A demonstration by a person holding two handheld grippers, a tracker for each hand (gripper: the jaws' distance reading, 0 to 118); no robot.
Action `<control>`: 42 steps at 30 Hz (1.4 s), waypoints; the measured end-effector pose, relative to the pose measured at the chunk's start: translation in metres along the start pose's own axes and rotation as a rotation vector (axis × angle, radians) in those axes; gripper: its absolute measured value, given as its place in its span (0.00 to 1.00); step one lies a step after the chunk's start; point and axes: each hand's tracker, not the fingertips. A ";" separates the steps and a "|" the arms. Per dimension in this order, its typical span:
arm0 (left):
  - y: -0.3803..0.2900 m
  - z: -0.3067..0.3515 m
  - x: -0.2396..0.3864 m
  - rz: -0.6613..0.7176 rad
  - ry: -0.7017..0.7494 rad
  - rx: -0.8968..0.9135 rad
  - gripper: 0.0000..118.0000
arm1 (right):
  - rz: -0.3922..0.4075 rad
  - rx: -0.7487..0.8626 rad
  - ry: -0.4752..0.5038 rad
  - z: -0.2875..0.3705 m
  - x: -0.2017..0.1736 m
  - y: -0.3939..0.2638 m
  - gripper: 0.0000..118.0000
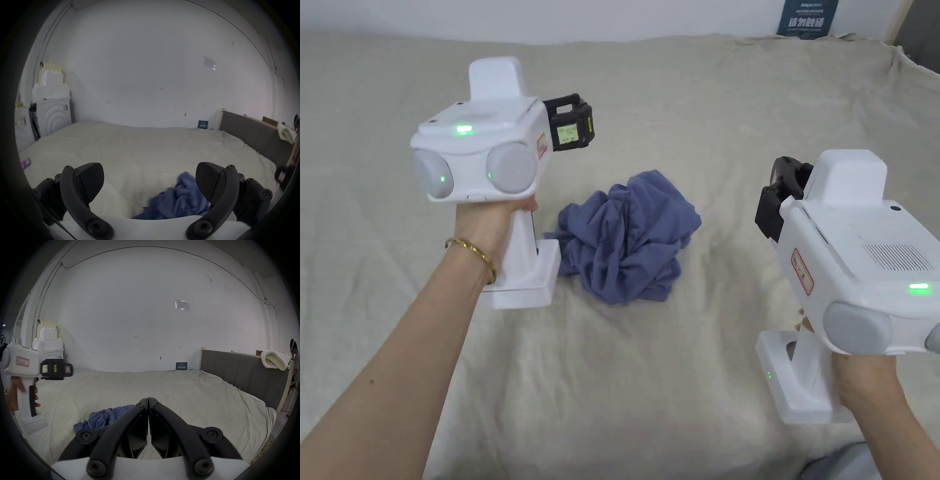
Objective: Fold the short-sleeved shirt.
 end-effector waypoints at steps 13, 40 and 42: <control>-0.066 0.045 -0.019 -0.081 0.049 0.049 0.58 | 0.024 -0.024 0.007 -0.008 -0.018 -0.011 0.00; -0.086 0.068 -0.025 -0.057 0.071 0.001 0.00 | -0.023 -0.044 0.035 0.008 -0.019 -0.026 0.00; -0.086 0.068 -0.025 -0.053 0.069 0.000 0.00 | -0.021 -0.044 0.037 0.008 -0.019 -0.027 0.00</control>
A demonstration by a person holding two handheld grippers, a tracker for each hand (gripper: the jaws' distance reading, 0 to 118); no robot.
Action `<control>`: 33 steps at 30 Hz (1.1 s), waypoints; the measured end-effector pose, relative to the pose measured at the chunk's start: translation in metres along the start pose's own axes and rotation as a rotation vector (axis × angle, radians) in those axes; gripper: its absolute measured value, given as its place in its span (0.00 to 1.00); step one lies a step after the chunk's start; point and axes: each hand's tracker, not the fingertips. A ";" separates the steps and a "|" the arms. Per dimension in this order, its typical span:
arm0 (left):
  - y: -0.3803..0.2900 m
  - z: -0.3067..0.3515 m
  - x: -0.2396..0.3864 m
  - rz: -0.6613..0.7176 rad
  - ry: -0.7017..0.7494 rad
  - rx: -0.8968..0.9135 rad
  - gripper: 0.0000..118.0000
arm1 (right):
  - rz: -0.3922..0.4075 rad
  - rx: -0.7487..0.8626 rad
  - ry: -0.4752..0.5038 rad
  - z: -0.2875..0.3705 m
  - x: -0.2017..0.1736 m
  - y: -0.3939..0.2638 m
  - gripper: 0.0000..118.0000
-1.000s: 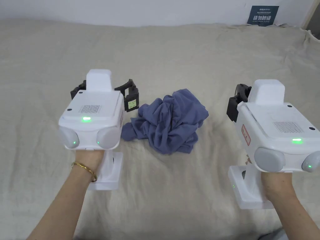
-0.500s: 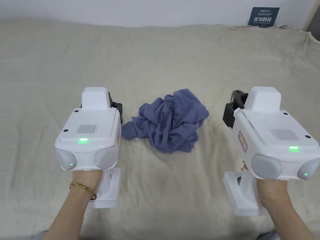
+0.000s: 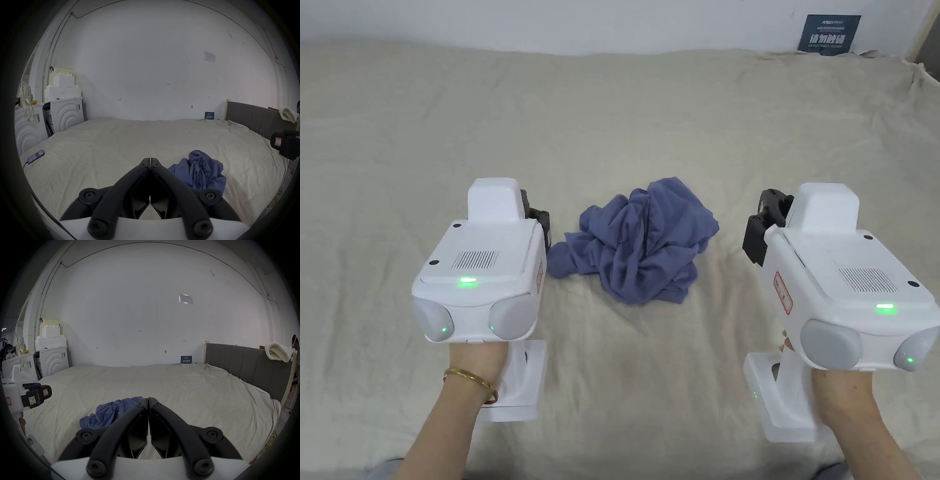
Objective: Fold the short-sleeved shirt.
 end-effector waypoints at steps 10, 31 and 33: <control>0.002 -0.015 -0.006 0.007 -0.030 -0.074 0.00 | 0.002 0.003 0.016 -0.003 -0.004 0.003 0.00; 0.018 -0.179 -0.020 0.021 -0.037 -0.821 1.00 | -0.004 -0.049 0.032 -0.036 -0.010 0.001 0.00; 0.011 -0.191 -0.020 0.024 -0.026 -0.845 1.00 | -0.001 -0.062 0.029 -0.040 -0.011 0.000 0.00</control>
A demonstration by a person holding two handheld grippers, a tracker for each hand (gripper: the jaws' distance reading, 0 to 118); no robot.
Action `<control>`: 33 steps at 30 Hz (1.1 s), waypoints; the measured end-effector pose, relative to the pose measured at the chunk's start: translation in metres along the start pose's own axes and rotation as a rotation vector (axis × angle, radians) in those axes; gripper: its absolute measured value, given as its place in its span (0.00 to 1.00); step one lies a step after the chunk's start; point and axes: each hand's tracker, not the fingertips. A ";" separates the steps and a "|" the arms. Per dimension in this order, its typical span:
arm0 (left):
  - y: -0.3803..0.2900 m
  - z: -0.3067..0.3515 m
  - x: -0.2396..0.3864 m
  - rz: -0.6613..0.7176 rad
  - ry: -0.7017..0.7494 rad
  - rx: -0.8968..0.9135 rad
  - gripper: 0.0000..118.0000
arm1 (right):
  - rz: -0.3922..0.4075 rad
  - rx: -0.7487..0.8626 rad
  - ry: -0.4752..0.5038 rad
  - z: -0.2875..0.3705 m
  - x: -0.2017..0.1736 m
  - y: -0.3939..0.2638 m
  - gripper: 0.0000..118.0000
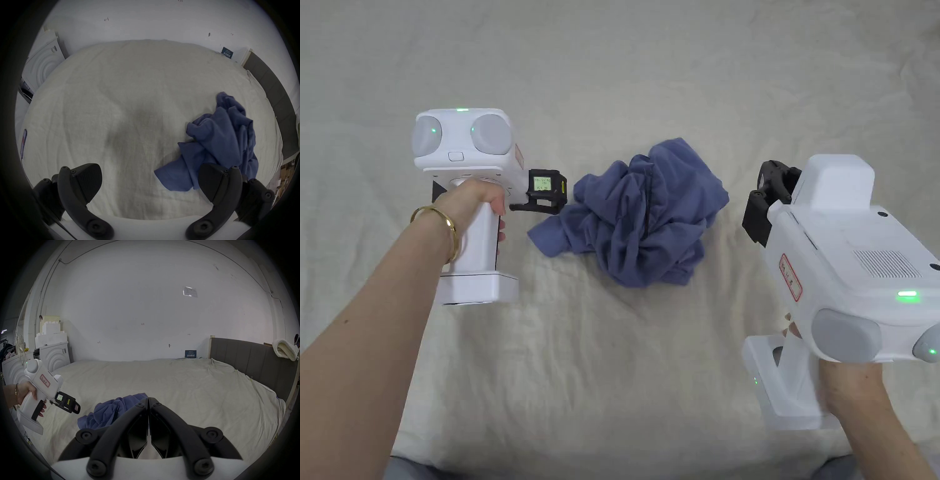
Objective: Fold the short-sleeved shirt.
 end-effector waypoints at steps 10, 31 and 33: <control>0.001 -0.042 0.003 0.026 -0.034 -0.138 0.65 | -0.006 -0.051 -0.029 -0.022 0.013 -0.011 0.00; -0.003 0.010 0.006 0.043 -0.111 -0.031 0.00 | -0.043 -0.054 -0.043 -0.020 0.019 -0.015 0.00; -0.001 0.020 0.004 0.066 -0.160 -0.012 0.00 | -0.046 -0.045 -0.045 -0.017 0.018 -0.011 0.00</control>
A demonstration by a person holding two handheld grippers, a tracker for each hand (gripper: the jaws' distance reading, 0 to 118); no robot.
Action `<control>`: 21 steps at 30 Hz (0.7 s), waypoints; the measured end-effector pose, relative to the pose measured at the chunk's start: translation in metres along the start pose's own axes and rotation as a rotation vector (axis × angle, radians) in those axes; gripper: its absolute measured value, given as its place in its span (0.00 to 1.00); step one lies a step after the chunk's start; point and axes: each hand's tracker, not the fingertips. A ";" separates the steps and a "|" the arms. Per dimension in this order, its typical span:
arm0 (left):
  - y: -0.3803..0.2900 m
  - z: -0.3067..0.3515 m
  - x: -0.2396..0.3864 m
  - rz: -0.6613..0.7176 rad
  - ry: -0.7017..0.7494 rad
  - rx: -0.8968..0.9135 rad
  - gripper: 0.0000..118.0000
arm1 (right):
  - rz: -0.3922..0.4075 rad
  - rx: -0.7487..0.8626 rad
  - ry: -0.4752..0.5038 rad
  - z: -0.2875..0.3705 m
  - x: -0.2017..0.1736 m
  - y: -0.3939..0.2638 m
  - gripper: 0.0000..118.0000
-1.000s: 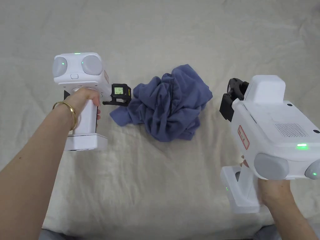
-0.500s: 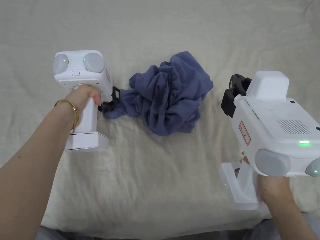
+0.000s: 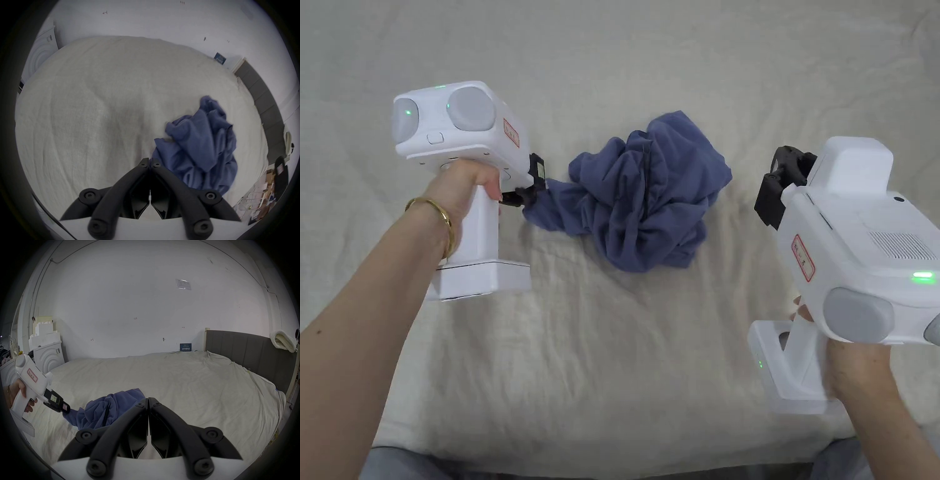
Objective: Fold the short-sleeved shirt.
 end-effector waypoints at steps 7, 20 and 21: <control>0.000 0.036 0.000 0.020 -0.076 0.117 0.00 | 0.060 0.025 0.008 0.002 0.007 0.025 0.00; -0.026 0.034 -0.020 0.129 -0.070 0.210 0.00 | 0.015 -0.261 0.129 -0.138 0.018 0.139 0.39; -0.027 0.033 -0.022 0.138 -0.071 0.209 0.00 | -0.019 -0.338 0.159 -0.156 0.015 0.143 0.61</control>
